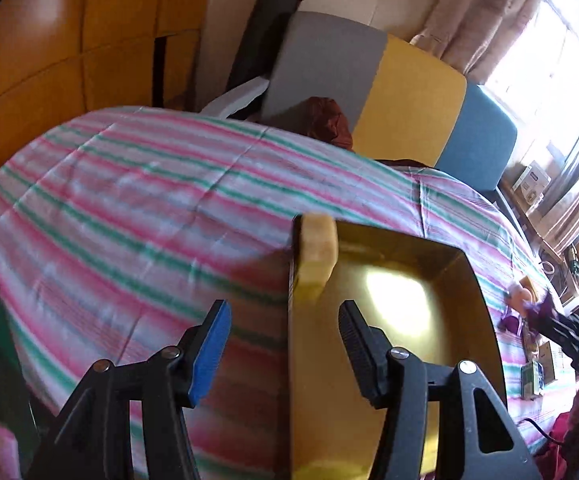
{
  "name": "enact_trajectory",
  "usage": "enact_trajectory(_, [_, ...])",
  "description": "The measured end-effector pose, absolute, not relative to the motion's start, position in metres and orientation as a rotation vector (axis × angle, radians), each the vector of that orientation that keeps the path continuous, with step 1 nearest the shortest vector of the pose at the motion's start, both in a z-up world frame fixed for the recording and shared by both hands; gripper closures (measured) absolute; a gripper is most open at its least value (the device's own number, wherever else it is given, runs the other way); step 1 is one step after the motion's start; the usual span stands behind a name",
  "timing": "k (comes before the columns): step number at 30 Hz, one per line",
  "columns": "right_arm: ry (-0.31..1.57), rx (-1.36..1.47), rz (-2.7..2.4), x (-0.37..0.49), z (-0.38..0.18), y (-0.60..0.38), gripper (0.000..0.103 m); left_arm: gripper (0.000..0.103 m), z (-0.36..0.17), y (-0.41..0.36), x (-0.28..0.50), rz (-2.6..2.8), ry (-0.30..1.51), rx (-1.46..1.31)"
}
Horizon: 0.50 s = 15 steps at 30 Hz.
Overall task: Organize objects
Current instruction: 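Carry the purple packet into the gold tray and open the right tool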
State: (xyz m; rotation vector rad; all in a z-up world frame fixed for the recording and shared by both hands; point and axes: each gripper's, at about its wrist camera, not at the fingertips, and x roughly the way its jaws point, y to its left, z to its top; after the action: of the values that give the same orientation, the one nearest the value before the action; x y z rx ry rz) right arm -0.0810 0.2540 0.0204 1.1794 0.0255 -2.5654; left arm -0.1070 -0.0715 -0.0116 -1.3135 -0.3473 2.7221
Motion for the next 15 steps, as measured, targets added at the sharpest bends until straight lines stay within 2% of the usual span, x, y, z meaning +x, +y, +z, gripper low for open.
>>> enact_trajectory(7, [0.13, 1.321, -2.352, -0.136, -0.02, 0.128, 0.066, 0.046, -0.025, -0.091, -0.074, 2.708, -0.399, -1.316])
enact_trajectory(15, [0.191, 1.454, -2.316, -0.171, -0.058, 0.078, 0.066, 0.046, -0.032, -0.104, -0.054, 2.754, -0.386, -1.301])
